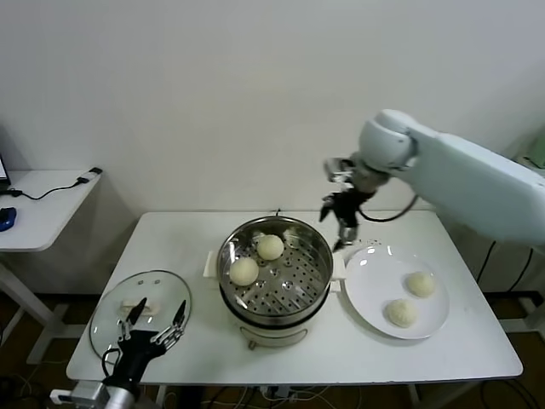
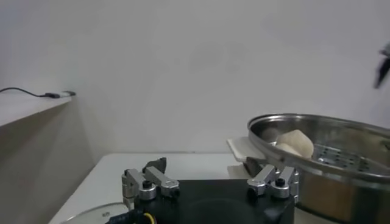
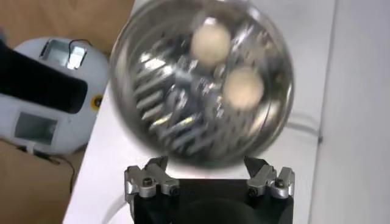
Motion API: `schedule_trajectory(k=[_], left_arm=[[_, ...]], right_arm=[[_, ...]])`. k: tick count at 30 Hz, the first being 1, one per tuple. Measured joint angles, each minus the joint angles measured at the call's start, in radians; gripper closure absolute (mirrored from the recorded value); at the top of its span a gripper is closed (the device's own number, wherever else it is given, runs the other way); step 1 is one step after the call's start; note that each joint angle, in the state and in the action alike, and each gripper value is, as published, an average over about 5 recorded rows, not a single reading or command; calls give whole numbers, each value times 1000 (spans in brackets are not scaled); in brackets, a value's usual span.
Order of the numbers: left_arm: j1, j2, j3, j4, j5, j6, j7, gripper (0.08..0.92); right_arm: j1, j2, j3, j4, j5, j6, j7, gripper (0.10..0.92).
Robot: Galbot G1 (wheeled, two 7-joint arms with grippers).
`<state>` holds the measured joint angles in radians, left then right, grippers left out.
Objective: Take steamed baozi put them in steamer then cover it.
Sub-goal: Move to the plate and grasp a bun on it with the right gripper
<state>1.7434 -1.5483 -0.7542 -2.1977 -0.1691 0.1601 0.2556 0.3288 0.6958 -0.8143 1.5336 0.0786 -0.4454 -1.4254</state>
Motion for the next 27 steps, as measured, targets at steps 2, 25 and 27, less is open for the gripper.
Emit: schedule_trajectory(k=[2, 25, 27], left_arm=[[4, -3, 4, -2, 1, 0, 0, 177], [63, -22, 5, -10, 22, 0, -1, 177], [61, -23, 2, -5, 22, 1, -1, 177]], right_arm=[[-76, -55, 58, 21, -40, 37, -9, 203], [-700, -99, 529, -62, -444, 281, -11, 203], [-712, -84, 537, -81, -463, 289, -5, 203]])
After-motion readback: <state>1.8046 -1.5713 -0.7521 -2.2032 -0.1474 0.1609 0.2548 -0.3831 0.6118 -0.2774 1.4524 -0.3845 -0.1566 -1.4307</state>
